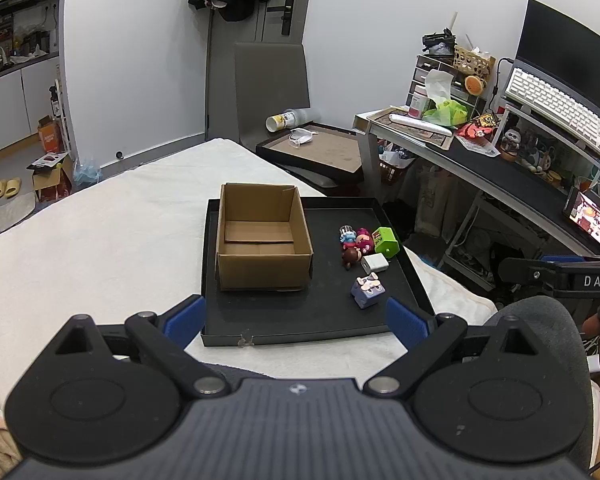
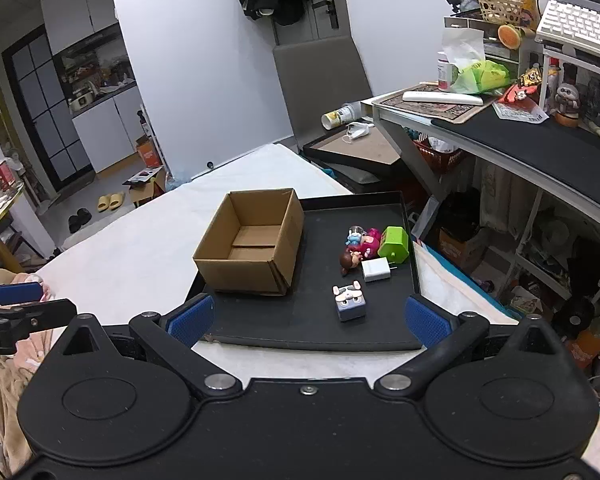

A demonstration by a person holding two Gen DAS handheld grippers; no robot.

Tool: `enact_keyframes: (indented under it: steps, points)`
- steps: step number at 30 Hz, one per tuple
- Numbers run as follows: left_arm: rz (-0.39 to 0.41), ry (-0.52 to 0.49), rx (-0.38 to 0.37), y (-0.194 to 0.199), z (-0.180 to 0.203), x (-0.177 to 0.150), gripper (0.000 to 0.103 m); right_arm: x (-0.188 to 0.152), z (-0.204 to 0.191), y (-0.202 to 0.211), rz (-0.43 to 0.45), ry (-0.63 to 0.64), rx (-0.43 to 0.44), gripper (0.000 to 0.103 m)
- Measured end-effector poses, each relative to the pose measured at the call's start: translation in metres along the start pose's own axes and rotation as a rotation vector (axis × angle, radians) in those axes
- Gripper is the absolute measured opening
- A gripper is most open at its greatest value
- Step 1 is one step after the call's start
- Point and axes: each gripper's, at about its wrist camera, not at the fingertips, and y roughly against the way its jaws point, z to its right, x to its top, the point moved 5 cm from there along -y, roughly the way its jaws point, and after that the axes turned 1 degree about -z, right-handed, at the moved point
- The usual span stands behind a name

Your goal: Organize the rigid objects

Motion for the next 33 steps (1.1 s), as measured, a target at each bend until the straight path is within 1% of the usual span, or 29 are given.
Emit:
enact_keyframes:
  steps: [6,10,33]
  points:
    - [-0.002,0.001,0.001,0.000,-0.001,0.000,0.096,0.001,0.000,0.000,0.000,-0.001,0.003,0.103]
    - [-0.002,0.002,0.003,0.001,-0.005,-0.001,0.096,0.001,-0.001,0.002,0.002,-0.006,0.025,0.103]
    - [-0.020,0.003,0.008,-0.001,-0.013,-0.003,0.096,-0.003,-0.005,-0.003,-0.007,0.011,0.013,0.103]
